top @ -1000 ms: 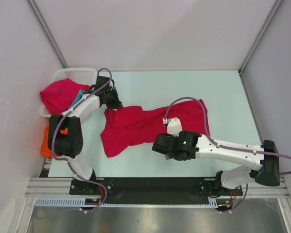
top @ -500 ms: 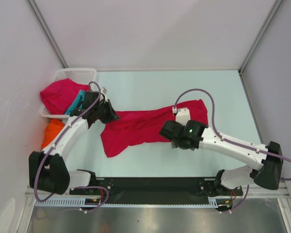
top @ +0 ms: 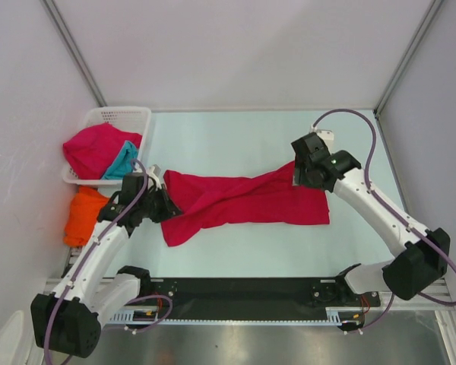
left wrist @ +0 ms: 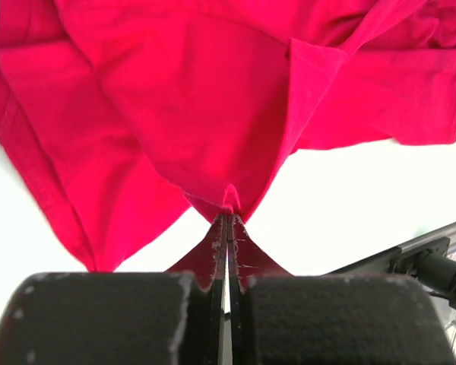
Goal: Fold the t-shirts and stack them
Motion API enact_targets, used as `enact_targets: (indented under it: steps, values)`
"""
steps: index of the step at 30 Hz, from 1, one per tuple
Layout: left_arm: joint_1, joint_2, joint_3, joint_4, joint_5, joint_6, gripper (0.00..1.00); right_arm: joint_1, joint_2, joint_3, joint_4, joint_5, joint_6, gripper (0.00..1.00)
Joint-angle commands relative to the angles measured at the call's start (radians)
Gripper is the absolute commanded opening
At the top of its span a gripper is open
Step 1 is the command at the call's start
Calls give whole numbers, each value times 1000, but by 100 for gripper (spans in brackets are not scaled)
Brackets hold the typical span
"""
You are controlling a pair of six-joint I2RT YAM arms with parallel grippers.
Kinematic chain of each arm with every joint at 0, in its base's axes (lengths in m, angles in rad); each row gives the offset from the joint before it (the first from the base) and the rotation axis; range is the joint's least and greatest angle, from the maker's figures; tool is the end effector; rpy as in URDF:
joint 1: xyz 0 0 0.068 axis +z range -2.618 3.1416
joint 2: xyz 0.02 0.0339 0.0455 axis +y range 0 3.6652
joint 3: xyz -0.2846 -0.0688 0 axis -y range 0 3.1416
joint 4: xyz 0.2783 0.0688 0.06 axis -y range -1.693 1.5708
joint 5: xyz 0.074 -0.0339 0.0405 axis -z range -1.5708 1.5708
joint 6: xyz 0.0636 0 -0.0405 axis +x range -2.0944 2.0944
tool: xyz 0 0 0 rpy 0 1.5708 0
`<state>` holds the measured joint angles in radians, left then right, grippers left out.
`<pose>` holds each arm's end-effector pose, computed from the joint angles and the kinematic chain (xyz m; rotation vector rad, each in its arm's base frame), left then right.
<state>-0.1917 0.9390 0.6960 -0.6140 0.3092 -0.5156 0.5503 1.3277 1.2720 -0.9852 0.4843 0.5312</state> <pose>0.2168 -0.0618 0.2327 -0.2587 2.4808 -0.6856 0.2700 0.1309 0.3217 0.1403 2.4436 -0.1760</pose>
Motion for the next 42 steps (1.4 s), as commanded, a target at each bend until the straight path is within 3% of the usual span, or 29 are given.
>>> enact_targets:
  steps: [1, 5, 6, 8, 9, 12, 15, 28, 42]
  values:
    - [-5, -49, -30, -29, -22, -4, 0, -98, 63, 62, 120, -93, -108, 70]
    - [-5, -31, -18, -32, -1, -14, 1, -206, 184, 89, 224, -248, -126, 70]
    - [-5, -19, -12, -30, 5, -17, 17, -231, 218, 102, 230, -254, -135, 70]
    - [-5, -8, -3, -39, 16, -8, 35, -251, 315, 165, 229, -257, -143, 70]
    - [-5, -5, 2, -41, 16, -4, 54, -269, 347, 191, 223, -259, -151, 70]
    - [-5, -12, 5, -55, -4, 8, 81, -293, 459, 288, 211, -280, -146, 70]
    - [-5, -22, 5, -66, -9, 9, 91, -309, 548, 362, 218, -299, -137, 70]
    - [-5, -77, -10, -92, 10, 6, 92, -394, 844, 607, 186, -254, -137, 68]
    - [-5, -55, 2, -98, 21, 23, 92, -397, 929, 667, 175, -265, -152, 67]
